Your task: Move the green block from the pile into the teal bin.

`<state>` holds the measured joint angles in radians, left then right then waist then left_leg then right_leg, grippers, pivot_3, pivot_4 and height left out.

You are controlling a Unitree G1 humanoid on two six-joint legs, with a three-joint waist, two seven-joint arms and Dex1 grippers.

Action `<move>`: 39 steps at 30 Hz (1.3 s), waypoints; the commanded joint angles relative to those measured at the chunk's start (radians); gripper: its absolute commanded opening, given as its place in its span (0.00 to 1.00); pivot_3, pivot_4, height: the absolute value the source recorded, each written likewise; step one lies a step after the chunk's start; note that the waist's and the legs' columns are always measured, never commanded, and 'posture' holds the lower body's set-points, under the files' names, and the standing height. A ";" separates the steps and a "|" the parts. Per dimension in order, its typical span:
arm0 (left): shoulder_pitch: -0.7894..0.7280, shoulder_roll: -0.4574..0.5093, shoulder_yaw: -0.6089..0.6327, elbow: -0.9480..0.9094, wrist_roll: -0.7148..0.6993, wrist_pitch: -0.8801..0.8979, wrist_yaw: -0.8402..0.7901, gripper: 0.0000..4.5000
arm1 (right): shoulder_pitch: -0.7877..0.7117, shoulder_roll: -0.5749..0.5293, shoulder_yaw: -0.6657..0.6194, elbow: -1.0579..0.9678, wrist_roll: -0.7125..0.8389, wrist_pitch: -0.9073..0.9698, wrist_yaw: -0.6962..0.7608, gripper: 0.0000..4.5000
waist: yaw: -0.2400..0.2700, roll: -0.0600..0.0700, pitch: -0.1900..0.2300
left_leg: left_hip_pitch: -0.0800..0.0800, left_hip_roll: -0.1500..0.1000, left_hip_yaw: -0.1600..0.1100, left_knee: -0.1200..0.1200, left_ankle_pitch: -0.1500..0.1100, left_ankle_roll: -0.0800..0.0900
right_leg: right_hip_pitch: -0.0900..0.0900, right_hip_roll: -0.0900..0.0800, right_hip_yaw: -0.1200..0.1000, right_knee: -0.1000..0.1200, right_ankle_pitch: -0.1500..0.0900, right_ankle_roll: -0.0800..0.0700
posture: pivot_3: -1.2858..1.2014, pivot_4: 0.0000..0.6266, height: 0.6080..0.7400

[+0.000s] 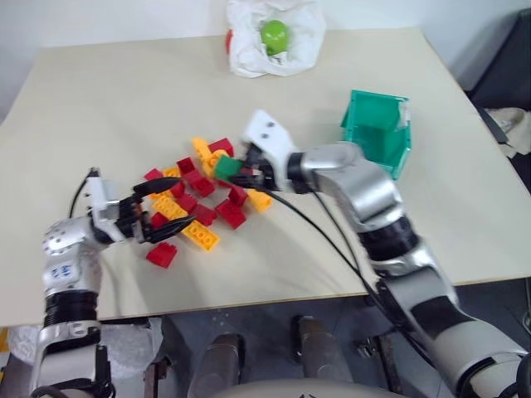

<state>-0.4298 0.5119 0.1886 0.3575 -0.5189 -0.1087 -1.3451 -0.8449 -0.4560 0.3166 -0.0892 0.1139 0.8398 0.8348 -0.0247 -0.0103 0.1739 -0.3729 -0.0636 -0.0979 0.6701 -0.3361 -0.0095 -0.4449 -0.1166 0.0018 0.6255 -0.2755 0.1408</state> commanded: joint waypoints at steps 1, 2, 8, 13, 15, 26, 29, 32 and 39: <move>-0.060 -0.038 -0.063 -0.033 0.035 0.013 0.031 1.00 | 0.046 -0.174 -0.098 -0.149 -0.010 0.037 0.025 0.32 | 0.008 0.000 0.000 | -0.002 -0.002 0.000 0.002 -0.001 0.002 | 0.000 -0.001 0.000 0.000 0.000 0.001 | 0.52 0.24 1.00; -0.072 -0.046 -0.071 -0.031 0.041 0.014 0.040 1.00 | 0.053 -0.207 -0.108 -0.165 -0.007 0.044 0.025 0.32 | 0.005 0.001 0.001 | -0.003 -0.003 0.002 0.004 -0.002 0.003 | -0.001 -0.001 0.001 -0.001 0.001 0.001 | 0.52 0.24 1.00; -0.170 -0.138 -0.158 -0.034 0.120 0.032 0.159 1.00 | 0.064 -0.453 -0.179 -0.099 -0.074 -0.033 0.027 0.32 | -0.003 0.001 0.001 | -0.002 -0.003 0.007 0.004 -0.002 0.002 | -0.001 0.001 0.003 -0.003 0.002 0.003 | 0.52 0.24 1.00; -0.294 -0.224 -0.214 0.056 0.226 0.011 0.301 1.00 | -0.017 -0.471 -0.185 0.172 -0.142 -0.243 -0.022 0.32 | 0.004 0.000 0.001 | 0.000 -0.004 0.012 0.007 -0.001 0.003 | -0.001 0.001 0.006 -0.004 0.002 0.004 | 0.52 0.24 1.00; -0.333 -0.241 -0.220 0.104 0.257 0.001 0.339 1.00 | -0.061 -0.442 -0.183 0.267 -0.154 -0.310 -0.039 0.40 | 0.006 0.000 0.002 | 0.000 -0.004 0.013 0.009 -0.001 0.003 | -0.001 0.001 0.007 -0.004 0.003 0.005 | 0.52 0.24 1.00; -0.382 -0.235 -0.185 0.120 0.239 0.176 0.422 1.00 | -0.114 -0.408 -0.204 0.311 -0.165 -0.364 -0.023 1.00 | 0.001 0.000 0.002 | -0.002 -0.003 0.013 0.005 -0.002 0.003 | -0.002 0.000 0.007 -0.004 0.003 0.006 | 0.52 0.24 1.00; -0.323 -0.165 -0.122 0.040 0.188 0.204 0.392 1.00 | 0.019 -0.384 -0.261 0.115 -0.046 -0.323 0.036 1.00 | 0.000 0.000 0.002 | -0.002 -0.002 0.012 0.005 -0.002 0.003 | -0.002 0.001 0.006 -0.005 0.003 0.006 | 0.52 0.24 1.00; -0.269 -0.084 -0.061 -0.012 0.141 0.272 0.379 1.00 | 0.156 -0.348 -0.320 -0.052 0.073 -0.292 0.077 1.00 | -0.002 0.000 0.002 | -0.002 0.004 0.011 0.004 -0.003 0.002 | -0.002 0.002 0.005 -0.005 0.003 0.006 | 0.52 0.24 1.00; -0.145 0.126 0.025 0.005 0.116 0.260 0.255 1.00 | 0.468 -0.285 -0.379 -0.264 0.269 -0.403 0.187 1.00 | 0.013 0.000 0.002 | -0.002 0.003 0.010 0.008 -0.003 0.003 | 0.000 0.002 0.005 -0.004 0.003 0.006 | 0.52 0.24 1.00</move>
<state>-0.5842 0.6141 0.1822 0.3739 -0.3681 0.1708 -1.0421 -0.3908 -0.7552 -0.0150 -0.3022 0.3303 0.4781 1.0018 -0.0113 -0.0103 0.1756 -0.3750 -0.0608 -0.0881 0.6791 -0.3392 -0.0064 -0.4445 -0.1151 0.0066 0.6209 -0.2720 0.1467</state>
